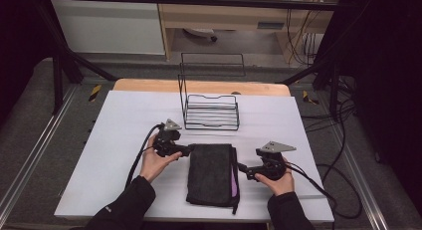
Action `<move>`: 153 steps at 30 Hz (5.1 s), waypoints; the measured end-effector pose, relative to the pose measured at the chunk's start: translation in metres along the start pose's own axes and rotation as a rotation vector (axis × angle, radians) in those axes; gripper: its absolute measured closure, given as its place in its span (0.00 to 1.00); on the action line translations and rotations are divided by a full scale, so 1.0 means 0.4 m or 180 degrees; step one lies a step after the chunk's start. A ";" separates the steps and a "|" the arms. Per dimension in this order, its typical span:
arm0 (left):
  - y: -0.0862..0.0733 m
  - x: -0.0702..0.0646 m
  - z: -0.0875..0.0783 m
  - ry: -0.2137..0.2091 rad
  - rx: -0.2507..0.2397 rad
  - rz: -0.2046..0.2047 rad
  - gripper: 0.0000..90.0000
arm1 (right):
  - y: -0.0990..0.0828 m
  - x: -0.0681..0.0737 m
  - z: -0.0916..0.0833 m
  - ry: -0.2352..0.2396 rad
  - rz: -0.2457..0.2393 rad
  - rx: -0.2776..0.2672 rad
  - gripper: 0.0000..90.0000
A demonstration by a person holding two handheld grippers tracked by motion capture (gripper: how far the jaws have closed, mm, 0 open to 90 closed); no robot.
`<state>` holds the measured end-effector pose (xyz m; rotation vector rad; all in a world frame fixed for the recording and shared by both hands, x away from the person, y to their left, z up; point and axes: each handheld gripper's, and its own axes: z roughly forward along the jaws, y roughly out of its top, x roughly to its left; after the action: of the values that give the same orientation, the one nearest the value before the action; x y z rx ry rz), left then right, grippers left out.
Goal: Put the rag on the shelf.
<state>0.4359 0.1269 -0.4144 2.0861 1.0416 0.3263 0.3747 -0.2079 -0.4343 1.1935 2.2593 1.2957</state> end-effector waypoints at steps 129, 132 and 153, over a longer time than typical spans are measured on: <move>0.040 -0.090 -0.198 -0.0385 -0.0768 0.0259 0.92 | 0.170 0.105 -0.046 0.0162 -0.0066 -0.0663 0.88; 0.045 -0.096 -0.205 -0.0386 -0.0799 0.0276 0.92 | 0.175 0.109 -0.057 0.0143 -0.0088 -0.0703 0.88; 0.116 -0.116 -0.258 -0.0299 -0.1124 0.0381 0.93 | 0.247 0.122 -0.116 -0.0029 -0.0278 -0.1048 0.88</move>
<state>0.3789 0.1280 -0.3062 1.8280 0.7444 0.4340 0.3686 -0.1723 -0.3203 0.9705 1.9669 1.5479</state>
